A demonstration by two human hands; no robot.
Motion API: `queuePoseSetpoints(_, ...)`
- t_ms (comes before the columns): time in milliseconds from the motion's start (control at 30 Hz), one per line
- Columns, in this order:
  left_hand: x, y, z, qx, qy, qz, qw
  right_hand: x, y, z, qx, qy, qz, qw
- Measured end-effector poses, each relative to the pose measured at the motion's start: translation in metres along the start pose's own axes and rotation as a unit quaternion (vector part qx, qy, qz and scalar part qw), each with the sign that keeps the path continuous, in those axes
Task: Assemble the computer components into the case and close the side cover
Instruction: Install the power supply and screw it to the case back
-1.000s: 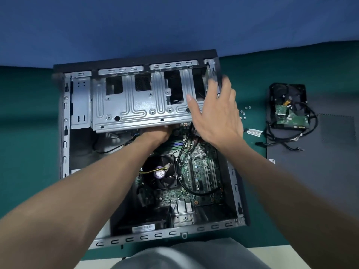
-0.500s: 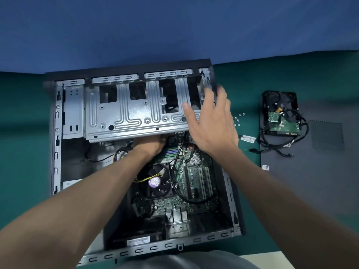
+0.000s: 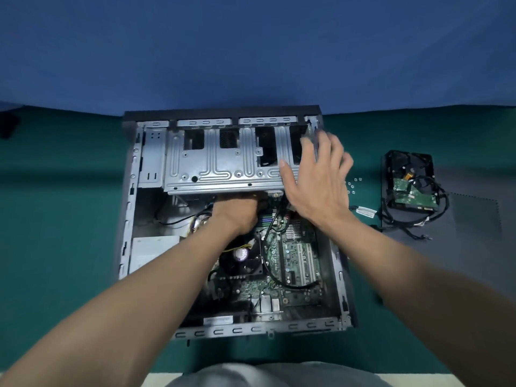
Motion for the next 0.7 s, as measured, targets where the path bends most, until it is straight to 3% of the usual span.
queuePoseSetpoints(100,0.019,-0.042,-0.008,-0.028,0.096,-0.067,0.993,0.020,-0.031,0.032,0.138,0.036,-0.057,0.988)
queuePoseSetpoints(167,0.021,-0.073,0.004,-0.027,0.115,-0.106,0.987,0.007,-0.077,0.059,0.274,0.064,0.020,0.959)
queuePoseSetpoints(233,0.025,-0.110,0.029,0.036,0.094,-0.134,0.986,-0.024,-0.138,0.077,0.391,-0.012,0.131,0.911)
queuePoseSetpoints(333,0.019,-0.152,0.055,0.101,0.078,-0.151,0.980,-0.061,-0.161,0.075,0.358,-0.072,0.231,0.902)
queuePoseSetpoints(433,0.014,-0.159,0.057,0.092,0.051,-0.164,0.981,-0.067,-0.148,0.081,0.319,-0.064,0.249,0.912)
queuePoseSetpoints(700,0.017,-0.164,0.055,0.096,0.036,-0.218,0.971,-0.063,-0.135,0.089,0.307,-0.052,0.308,0.899)
Point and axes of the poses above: each hand's wrist, its own y-axis towards the middle knuckle, its own x-axis out of the back of the hand, z = x × y, the point moved 10 cm from there along y, towards the middle knuckle, and after that the axes turned 14 degrees about -x, right-handed, at the moved point
